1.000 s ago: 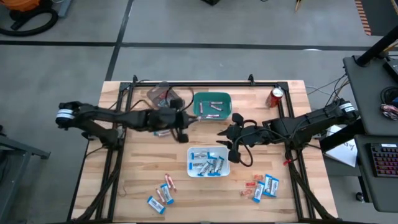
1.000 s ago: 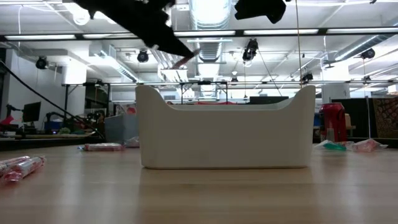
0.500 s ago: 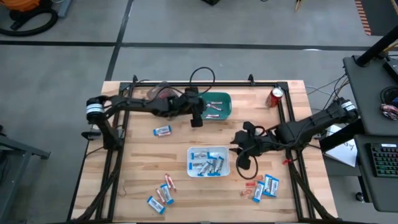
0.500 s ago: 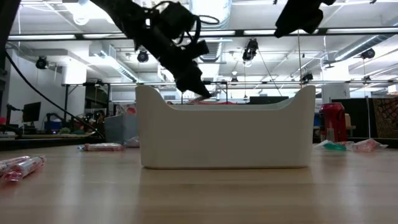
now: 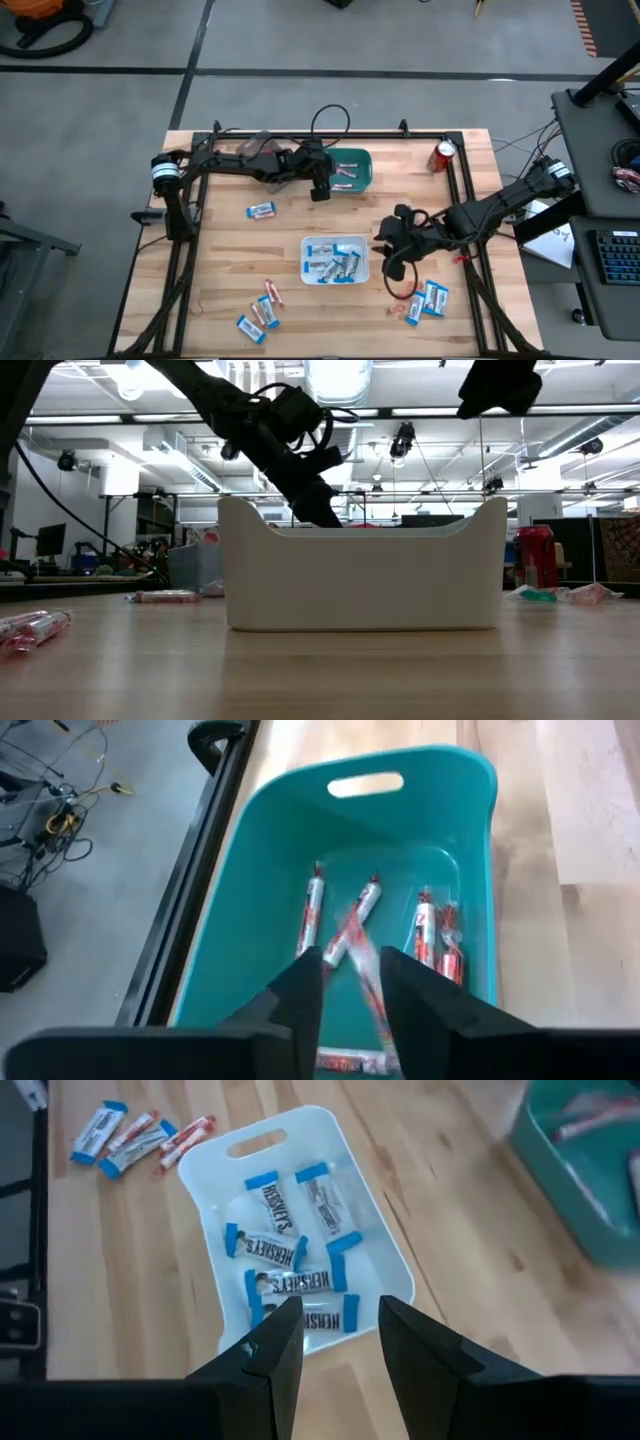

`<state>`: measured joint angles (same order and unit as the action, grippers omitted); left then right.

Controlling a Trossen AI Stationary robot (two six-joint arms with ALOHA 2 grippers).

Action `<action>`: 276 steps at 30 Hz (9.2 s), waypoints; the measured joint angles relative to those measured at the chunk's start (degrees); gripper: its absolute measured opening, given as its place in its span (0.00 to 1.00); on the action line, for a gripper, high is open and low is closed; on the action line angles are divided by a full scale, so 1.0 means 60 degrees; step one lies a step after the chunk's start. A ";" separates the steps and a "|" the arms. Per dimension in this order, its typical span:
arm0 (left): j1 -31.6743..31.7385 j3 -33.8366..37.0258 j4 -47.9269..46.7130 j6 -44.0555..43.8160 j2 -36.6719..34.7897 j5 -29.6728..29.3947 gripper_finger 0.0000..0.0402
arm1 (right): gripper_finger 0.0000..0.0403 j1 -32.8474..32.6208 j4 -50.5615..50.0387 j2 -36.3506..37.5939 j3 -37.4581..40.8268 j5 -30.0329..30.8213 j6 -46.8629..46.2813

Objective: Sort candy
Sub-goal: Put the white candy into the green bin, then put the orange gummy into the black bin, then put the white candy into the green bin

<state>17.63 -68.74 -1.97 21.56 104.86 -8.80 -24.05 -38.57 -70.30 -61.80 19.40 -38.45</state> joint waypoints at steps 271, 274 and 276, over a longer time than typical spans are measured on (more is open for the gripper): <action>-0.3329 0.6962 -0.2570 -0.5340 -0.4774 -0.1223 0.03 | 0.36 0.2713 0.1477 -0.2739 -0.3592 -0.0638 0.6486; -0.3369 0.6985 -0.2561 -0.5357 -0.5006 -0.0925 0.03 | 0.36 0.2679 0.1527 -0.2739 -0.3313 -0.0634 0.6355; -0.3442 0.6988 -0.2458 -0.5355 -0.5232 -0.0755 0.03 | 0.36 0.2658 0.1789 -0.2743 -0.3038 -0.0640 0.6313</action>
<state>-3.02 -26.81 -16.72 -10.57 73.47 -13.33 -8.10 -27.84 -86.76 -80.03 15.56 -0.57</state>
